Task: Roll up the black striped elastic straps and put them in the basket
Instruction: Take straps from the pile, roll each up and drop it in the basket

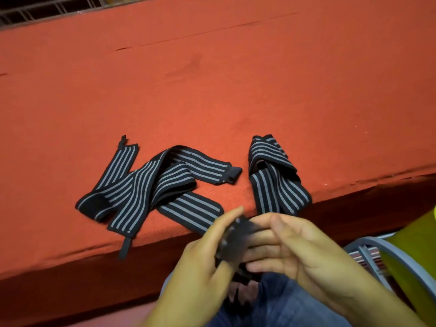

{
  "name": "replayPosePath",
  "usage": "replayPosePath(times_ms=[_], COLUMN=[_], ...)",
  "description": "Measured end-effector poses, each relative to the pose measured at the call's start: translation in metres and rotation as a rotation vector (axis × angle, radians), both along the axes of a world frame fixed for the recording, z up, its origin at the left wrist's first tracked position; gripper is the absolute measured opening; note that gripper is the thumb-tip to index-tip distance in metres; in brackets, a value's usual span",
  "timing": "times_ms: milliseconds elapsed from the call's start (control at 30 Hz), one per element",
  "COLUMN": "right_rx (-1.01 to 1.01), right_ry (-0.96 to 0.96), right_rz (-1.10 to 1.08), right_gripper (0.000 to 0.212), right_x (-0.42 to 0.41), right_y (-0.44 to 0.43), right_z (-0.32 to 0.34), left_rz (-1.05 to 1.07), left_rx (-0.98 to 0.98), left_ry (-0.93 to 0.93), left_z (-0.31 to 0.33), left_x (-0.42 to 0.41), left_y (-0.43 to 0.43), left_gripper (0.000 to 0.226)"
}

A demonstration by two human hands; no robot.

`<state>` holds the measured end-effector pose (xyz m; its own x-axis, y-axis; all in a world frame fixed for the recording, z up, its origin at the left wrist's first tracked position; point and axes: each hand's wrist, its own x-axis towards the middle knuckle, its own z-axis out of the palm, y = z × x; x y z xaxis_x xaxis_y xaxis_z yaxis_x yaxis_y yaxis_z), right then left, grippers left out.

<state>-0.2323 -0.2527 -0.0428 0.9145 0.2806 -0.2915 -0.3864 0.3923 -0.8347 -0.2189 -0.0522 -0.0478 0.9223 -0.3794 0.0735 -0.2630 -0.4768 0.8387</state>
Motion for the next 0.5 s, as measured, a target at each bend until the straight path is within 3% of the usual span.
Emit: replayPosePath(times_ms=[67,133,267,400,500], right_rx=[-0.018,-0.107,-0.374,-0.318,-0.259], right_ry=[0.002,-0.055,-0.168,-0.161,-0.138], right_rz=[-0.069,-0.173,-0.088,-0.039,-0.106], right_gripper=[0.08,0.08,0.046,0.021,0.034], right_x=[0.002,0.005,0.005,0.006,0.007], right_y=[-0.003,-0.009,-0.004,0.009,0.011], right_z=[-0.002,-0.008,-0.01,-0.01,-0.015], left_rz=[0.059,0.108,0.008,-0.069,-0.11], left_rx=[-0.029,-0.054,-0.05,-0.046,-0.026], left_ry=[-0.022,-0.002,0.053,0.092,0.119], left_z=[-0.005,-0.004,-0.002,0.0,0.003], left_x=[0.002,0.004,0.005,0.008,0.011], left_y=[0.002,0.003,0.001,-0.001,0.003], left_gripper=[0.023,0.033,0.027,0.027,0.031])
